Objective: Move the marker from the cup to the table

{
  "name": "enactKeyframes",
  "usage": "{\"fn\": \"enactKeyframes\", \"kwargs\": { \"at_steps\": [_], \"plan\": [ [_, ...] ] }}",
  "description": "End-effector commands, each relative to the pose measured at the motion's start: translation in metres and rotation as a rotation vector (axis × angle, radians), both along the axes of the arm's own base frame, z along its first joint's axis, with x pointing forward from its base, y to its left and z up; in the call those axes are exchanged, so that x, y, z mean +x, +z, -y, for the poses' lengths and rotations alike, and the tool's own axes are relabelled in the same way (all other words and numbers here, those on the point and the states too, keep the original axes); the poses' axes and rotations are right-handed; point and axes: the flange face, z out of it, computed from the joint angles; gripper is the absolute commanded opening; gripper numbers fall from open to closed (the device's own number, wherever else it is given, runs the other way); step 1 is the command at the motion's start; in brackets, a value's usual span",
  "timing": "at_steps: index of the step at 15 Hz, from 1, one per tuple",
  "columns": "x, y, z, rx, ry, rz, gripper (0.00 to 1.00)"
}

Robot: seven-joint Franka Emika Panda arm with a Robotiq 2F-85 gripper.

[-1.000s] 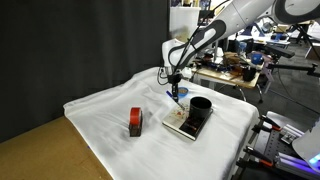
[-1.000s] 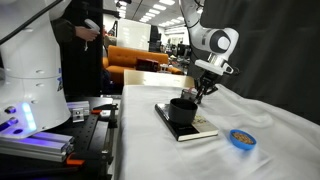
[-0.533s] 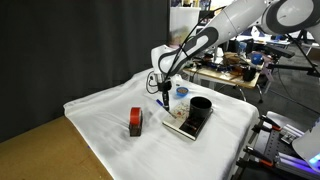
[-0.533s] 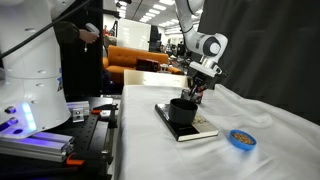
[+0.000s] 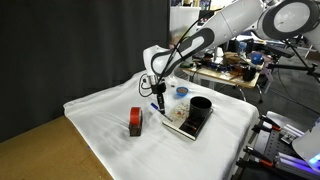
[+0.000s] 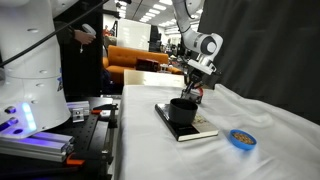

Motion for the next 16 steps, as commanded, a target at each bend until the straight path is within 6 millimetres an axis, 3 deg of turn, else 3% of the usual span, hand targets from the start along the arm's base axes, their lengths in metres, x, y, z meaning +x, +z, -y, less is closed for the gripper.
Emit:
{"fn": "enactKeyframes", "kwargs": {
  "at_steps": [1, 10, 16],
  "plan": [
    [0.003, 0.002, 0.004, 0.005, 0.024, -0.033, 0.04],
    [-0.009, -0.013, 0.045, -0.058, -0.028, -0.114, 0.04],
    [-0.026, -0.017, 0.036, -0.055, -0.010, -0.149, 0.04]
  ]
}}
